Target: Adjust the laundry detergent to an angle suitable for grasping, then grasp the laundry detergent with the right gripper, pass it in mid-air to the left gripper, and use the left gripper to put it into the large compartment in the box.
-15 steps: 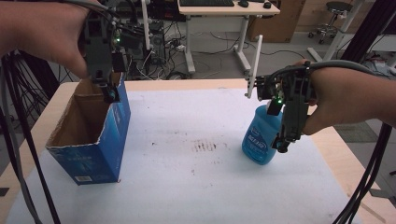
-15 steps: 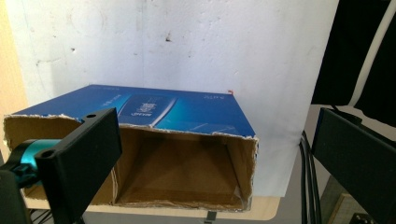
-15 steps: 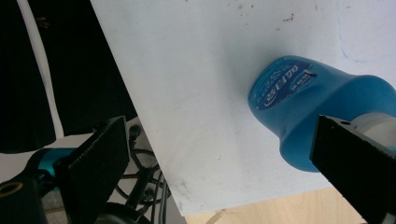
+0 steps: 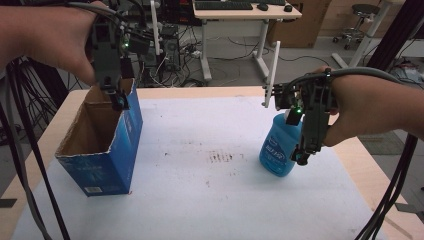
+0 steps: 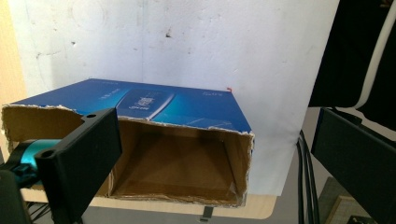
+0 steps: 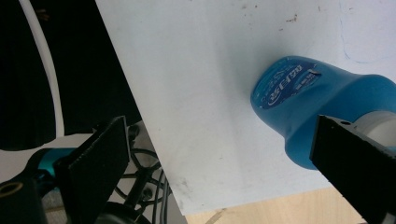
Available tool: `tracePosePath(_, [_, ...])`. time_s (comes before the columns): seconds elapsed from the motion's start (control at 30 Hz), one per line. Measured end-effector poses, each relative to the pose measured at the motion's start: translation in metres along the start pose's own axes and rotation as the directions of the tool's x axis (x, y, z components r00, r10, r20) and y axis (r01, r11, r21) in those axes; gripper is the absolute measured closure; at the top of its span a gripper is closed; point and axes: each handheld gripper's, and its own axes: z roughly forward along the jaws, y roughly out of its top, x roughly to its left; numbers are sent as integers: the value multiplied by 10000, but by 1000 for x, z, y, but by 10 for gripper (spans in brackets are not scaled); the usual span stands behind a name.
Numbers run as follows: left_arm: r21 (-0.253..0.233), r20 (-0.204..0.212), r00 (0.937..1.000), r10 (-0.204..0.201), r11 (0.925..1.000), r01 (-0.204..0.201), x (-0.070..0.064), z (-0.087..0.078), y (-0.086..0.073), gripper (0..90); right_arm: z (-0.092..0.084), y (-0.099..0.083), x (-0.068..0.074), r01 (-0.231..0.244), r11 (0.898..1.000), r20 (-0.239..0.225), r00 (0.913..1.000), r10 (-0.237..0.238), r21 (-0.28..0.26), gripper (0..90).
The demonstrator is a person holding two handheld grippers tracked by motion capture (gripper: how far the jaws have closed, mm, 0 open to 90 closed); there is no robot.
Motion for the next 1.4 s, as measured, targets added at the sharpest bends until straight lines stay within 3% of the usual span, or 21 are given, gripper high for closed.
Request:
tracePosePath(0.93, [177,-166,9999,2,9998,1,-7,1,-3,17,-2,-1,6,27,9999,113,9999,-25,-104,41])
tracePosePath(1.23, [136,-181,9998,-25,9999,27,-9,2,0,17,-1,-12,10,-179,9987,261,9995,192,-480,41])
tracePosePath(1.4, [103,-204,9998,15,9999,-13,-10,1,2,17,-2,-25,14,-389,9931,335,9985,428,-1110,41])
